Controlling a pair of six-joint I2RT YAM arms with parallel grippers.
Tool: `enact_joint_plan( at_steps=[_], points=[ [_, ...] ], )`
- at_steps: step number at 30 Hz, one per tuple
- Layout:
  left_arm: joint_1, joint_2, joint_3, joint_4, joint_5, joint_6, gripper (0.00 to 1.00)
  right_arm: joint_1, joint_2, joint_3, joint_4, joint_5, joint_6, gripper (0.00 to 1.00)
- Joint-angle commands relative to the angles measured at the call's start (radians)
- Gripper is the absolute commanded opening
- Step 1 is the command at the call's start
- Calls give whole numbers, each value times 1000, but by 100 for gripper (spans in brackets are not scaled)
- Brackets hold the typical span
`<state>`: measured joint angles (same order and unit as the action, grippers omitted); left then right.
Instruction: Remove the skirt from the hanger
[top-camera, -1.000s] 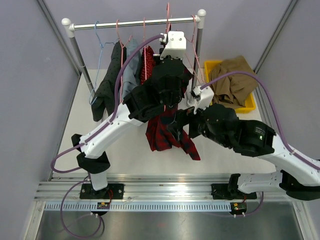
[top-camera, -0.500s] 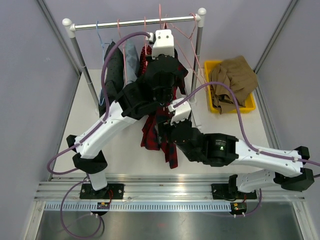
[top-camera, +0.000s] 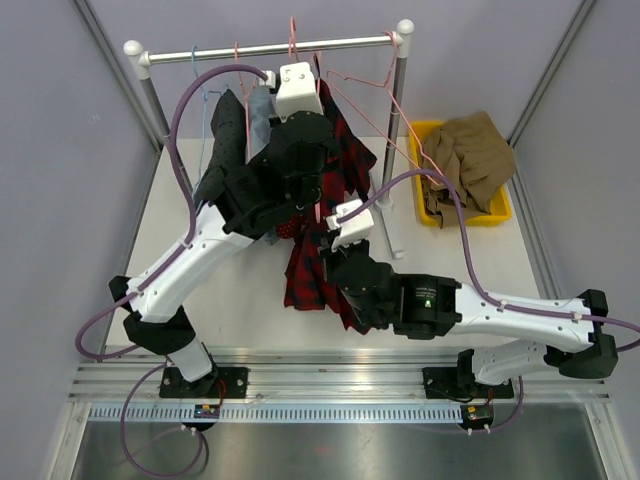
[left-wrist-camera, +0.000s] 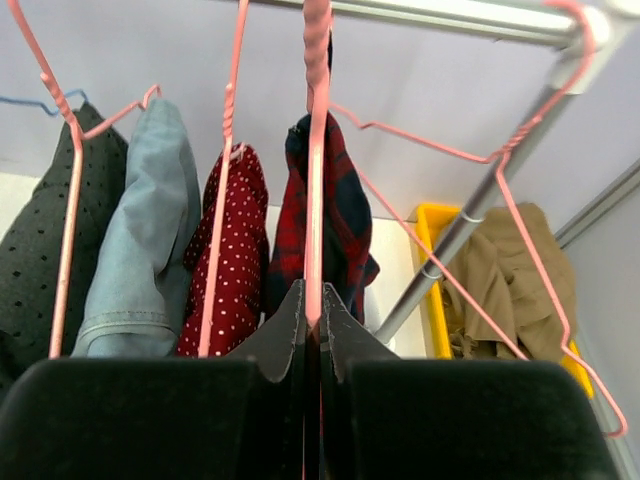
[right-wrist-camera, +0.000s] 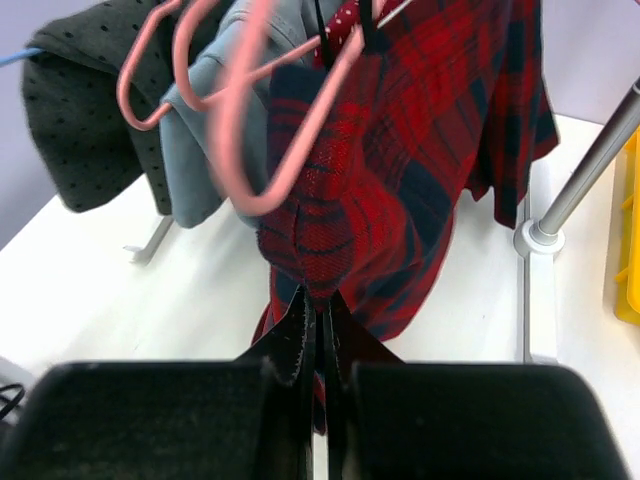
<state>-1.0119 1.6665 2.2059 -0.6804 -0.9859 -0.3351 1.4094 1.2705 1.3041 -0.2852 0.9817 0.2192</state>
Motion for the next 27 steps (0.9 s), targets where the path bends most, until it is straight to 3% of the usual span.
enact_joint_plan(
  at_steps=[1, 7, 11, 16, 20, 27],
  points=[
    [28, -31, -69, 146, 10, -61, 0, 51, -77, 95, -8, 70, 28, 0],
    [90, 33, -83, 205, 24, -88, 0, 224, -63, 193, -91, 205, 3, 0],
    [116, 139, 29, 216, 36, -46, 0, 347, -31, 211, -106, 287, 40, 0],
    [141, 223, 176, 206, 58, -12, 0, 444, 27, 236, -244, 330, 179, 0],
    [142, 219, 196, 187, 79, -2, 0, 450, 49, 203, -367, 331, 365, 0],
    [87, 73, 149, -5, 222, -19, 0, 405, -16, 61, -356, 365, 424, 0]
  ],
)
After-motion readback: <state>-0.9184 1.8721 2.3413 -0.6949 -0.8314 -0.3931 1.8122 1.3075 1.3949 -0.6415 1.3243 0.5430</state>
